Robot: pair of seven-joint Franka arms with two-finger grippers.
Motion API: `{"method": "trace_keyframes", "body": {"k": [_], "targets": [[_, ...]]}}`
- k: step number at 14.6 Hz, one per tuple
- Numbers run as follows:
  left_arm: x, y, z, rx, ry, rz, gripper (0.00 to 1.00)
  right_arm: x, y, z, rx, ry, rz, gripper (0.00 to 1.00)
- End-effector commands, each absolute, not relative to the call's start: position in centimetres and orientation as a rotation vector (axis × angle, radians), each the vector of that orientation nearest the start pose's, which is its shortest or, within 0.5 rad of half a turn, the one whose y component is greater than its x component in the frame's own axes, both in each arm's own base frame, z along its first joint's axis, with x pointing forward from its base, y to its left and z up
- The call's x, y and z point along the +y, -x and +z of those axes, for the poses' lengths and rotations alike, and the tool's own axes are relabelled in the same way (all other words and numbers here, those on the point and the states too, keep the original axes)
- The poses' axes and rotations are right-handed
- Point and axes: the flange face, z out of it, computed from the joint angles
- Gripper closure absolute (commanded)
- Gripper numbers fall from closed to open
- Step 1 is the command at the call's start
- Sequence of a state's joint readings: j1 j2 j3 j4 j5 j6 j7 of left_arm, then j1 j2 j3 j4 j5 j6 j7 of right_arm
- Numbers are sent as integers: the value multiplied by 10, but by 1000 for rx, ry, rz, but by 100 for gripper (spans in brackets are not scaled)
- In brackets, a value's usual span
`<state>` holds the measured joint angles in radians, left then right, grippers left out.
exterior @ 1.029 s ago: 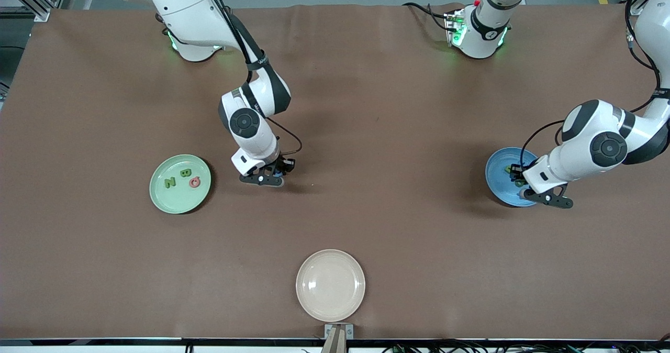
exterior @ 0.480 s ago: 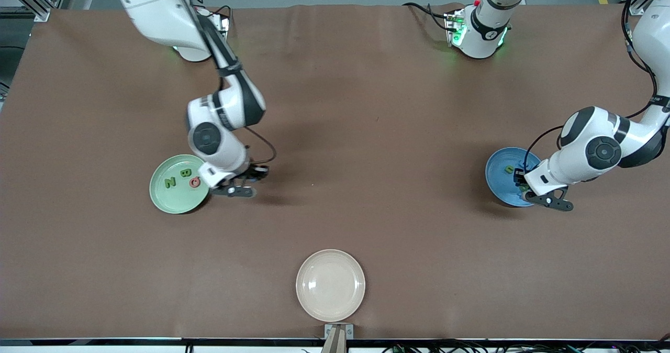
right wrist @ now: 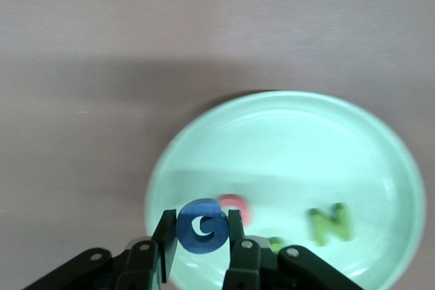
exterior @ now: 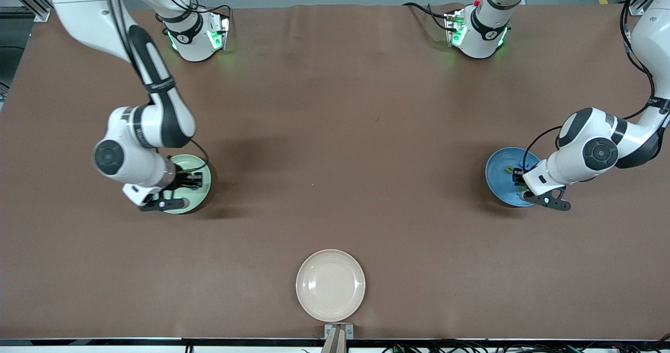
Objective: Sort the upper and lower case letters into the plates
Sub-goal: 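Drop the G onto the green plate with the right gripper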
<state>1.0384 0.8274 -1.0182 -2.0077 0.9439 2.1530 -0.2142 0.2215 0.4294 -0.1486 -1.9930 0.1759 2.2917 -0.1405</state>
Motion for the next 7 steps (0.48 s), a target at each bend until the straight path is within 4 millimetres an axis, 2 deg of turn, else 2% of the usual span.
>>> {"method": "trace_keyframes", "body": {"k": [1,2,3,4,7], "targets": [[50,-576,193,504,3042,140,36,32,-592,229,-213,3074,165,99],[51,-576,196,506,3034,141,14,27,-592,225,-214,3082,166,99],[48,-578,202,508,3028,130,4,26,-593,221,-218,3088,155,99],[41,-580,212,515,3026,128,1,26,-594,216,-220,3092,150,99],[27,-587,242,501,3029,175,1,25,-595,203,-219,3100,132,99]]}}
